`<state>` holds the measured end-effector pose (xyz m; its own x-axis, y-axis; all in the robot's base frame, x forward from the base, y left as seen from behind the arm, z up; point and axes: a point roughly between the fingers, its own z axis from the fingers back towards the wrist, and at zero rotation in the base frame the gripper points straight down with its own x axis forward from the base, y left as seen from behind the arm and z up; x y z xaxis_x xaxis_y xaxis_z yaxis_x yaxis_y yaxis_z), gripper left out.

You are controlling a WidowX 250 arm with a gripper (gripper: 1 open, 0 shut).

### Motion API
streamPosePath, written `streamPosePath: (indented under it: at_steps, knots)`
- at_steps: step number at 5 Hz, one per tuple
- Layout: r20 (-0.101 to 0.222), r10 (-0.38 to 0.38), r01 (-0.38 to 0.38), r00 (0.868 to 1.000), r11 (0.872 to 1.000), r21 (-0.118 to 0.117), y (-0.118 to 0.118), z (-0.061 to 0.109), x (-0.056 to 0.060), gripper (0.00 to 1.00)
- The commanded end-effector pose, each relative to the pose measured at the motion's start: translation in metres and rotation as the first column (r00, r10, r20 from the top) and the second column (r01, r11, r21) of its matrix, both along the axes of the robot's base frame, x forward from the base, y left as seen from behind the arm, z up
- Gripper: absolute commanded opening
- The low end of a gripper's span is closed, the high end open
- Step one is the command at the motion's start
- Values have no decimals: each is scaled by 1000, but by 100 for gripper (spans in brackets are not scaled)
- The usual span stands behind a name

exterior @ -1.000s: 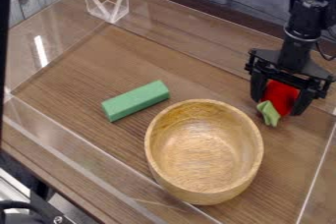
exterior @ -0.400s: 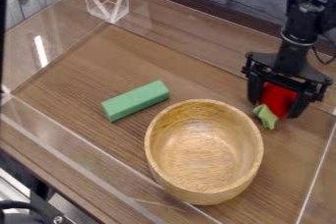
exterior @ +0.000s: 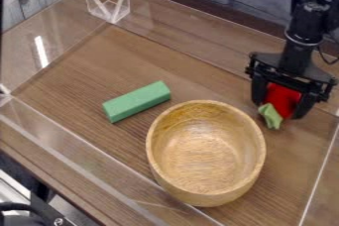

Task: Move the red fruit to the left

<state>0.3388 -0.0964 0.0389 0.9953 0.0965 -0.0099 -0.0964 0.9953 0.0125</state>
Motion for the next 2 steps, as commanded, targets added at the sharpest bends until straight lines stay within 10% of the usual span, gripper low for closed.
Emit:
streamPosePath:
  at_steps: [1,2]
  knots:
    - [106,-6,8,994,1000,-18,-3,33,11,100]
    - [113,-4,5,994,1000,-15,-2,33,13,100]
